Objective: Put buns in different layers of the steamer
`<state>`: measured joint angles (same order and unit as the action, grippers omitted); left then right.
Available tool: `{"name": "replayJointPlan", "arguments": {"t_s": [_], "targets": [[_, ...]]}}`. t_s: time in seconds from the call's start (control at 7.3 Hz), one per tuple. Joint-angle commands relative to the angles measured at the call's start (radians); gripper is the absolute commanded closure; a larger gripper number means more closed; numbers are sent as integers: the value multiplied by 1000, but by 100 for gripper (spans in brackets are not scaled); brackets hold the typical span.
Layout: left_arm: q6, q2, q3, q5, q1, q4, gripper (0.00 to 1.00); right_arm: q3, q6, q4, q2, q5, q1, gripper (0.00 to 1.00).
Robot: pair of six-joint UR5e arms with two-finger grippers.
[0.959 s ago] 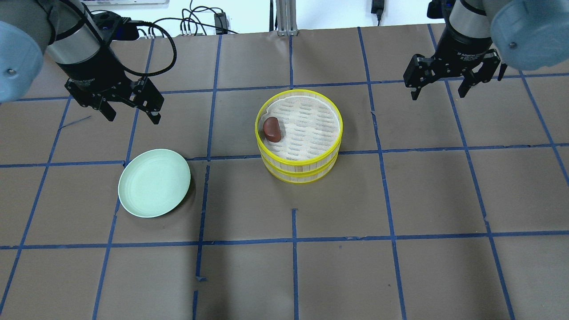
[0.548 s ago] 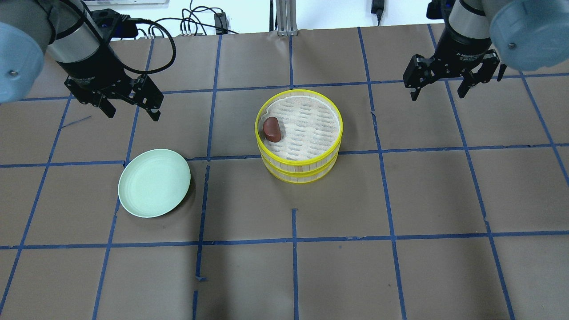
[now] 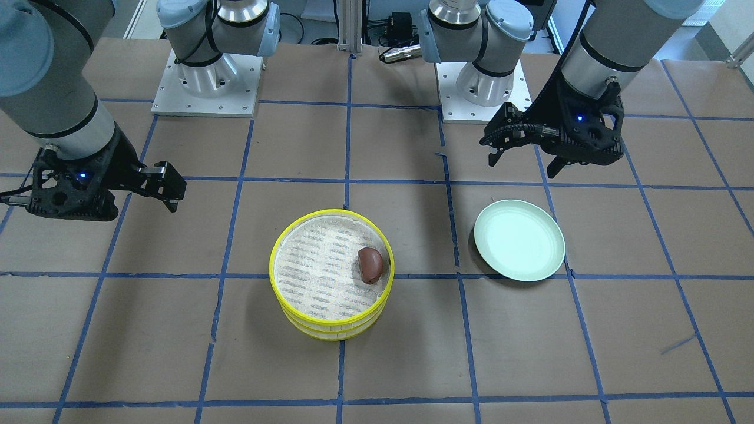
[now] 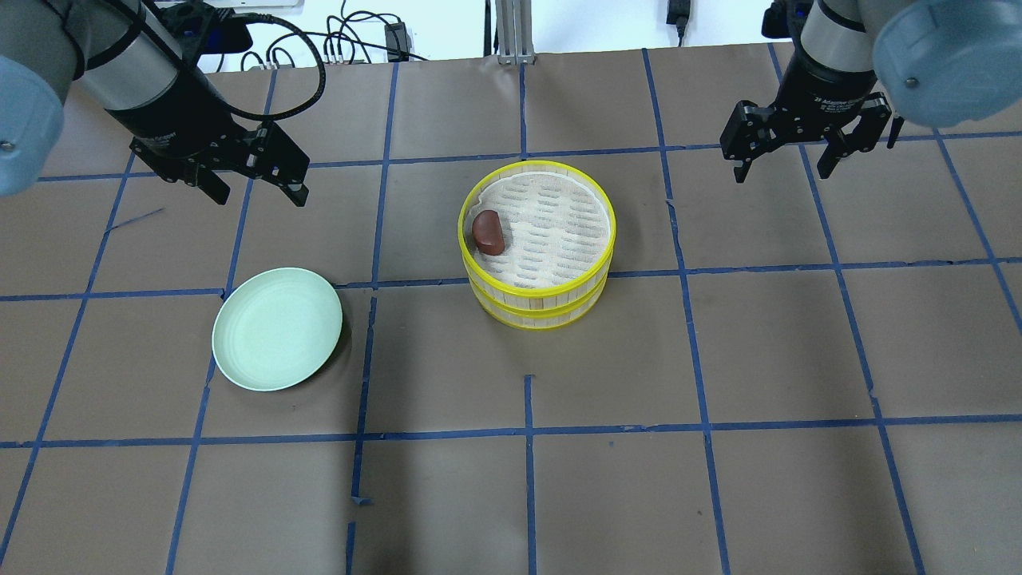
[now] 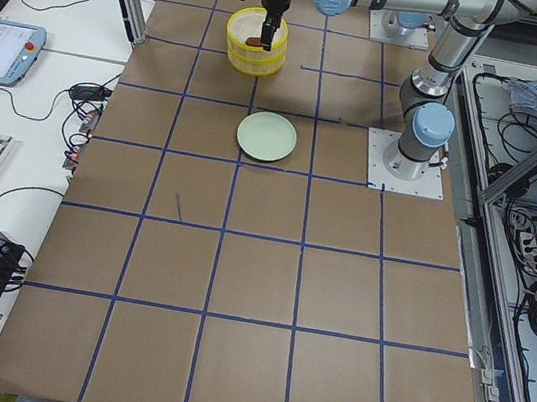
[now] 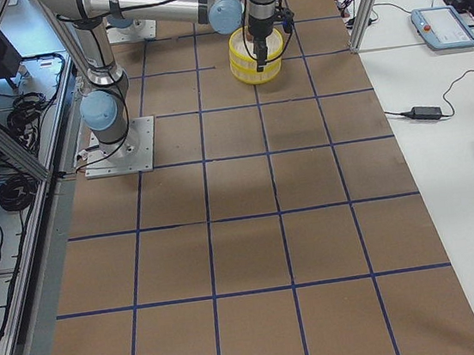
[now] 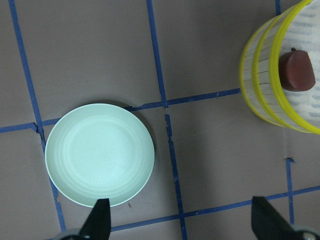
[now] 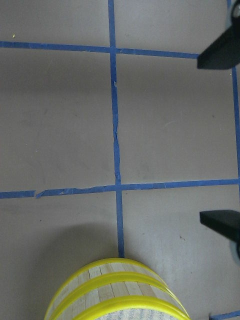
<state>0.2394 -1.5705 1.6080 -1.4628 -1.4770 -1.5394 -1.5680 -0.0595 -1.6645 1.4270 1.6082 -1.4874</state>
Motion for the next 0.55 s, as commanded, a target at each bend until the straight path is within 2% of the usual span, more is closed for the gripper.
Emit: {"name": "replayJointPlan", "arguments": {"t_s": [0.0, 0.41], "targets": [[1, 13, 13, 6, 0, 1, 0, -1, 1, 2, -2, -21, -1, 0], [0, 18, 27, 19, -2, -2, 0, -1, 1, 0, -2, -19, -1, 0]]}}
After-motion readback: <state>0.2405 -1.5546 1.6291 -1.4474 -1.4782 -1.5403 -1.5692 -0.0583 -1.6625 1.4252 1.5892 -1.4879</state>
